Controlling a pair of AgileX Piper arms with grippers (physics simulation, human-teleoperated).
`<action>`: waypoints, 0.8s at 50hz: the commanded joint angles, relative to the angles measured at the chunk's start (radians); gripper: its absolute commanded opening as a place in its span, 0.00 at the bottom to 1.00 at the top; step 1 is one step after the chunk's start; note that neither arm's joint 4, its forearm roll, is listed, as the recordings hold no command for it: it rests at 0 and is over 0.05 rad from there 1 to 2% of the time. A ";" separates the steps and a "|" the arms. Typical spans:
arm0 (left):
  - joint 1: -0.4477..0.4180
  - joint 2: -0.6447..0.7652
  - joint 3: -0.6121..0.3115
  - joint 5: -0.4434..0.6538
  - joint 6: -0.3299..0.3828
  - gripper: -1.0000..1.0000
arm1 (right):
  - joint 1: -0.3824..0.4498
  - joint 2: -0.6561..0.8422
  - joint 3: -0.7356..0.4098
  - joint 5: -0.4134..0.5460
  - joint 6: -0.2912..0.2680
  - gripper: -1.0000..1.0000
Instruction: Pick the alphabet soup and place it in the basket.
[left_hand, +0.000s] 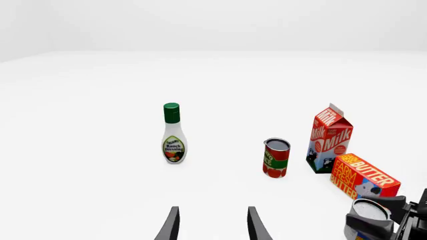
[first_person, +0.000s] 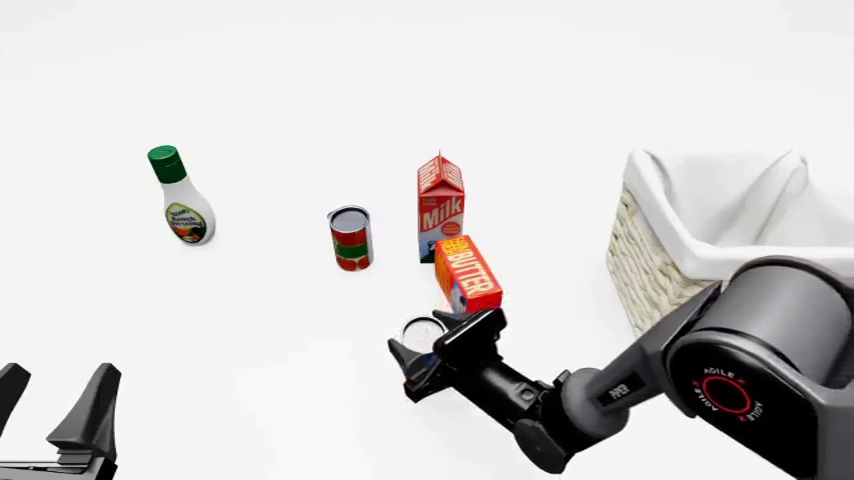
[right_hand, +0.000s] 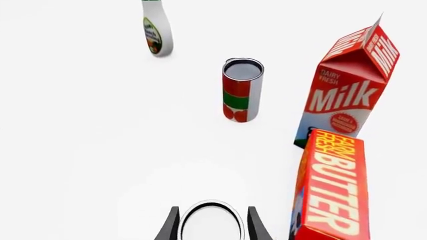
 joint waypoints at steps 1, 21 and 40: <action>0.000 0.000 0.000 0.000 0.000 1.00 | -0.001 0.027 -0.017 0.004 0.000 1.00; 0.000 0.000 0.000 0.000 0.000 1.00 | -0.005 0.054 -0.033 0.006 -0.001 1.00; 0.000 0.000 0.000 0.000 0.000 1.00 | -0.003 0.055 -0.025 -0.006 0.004 0.00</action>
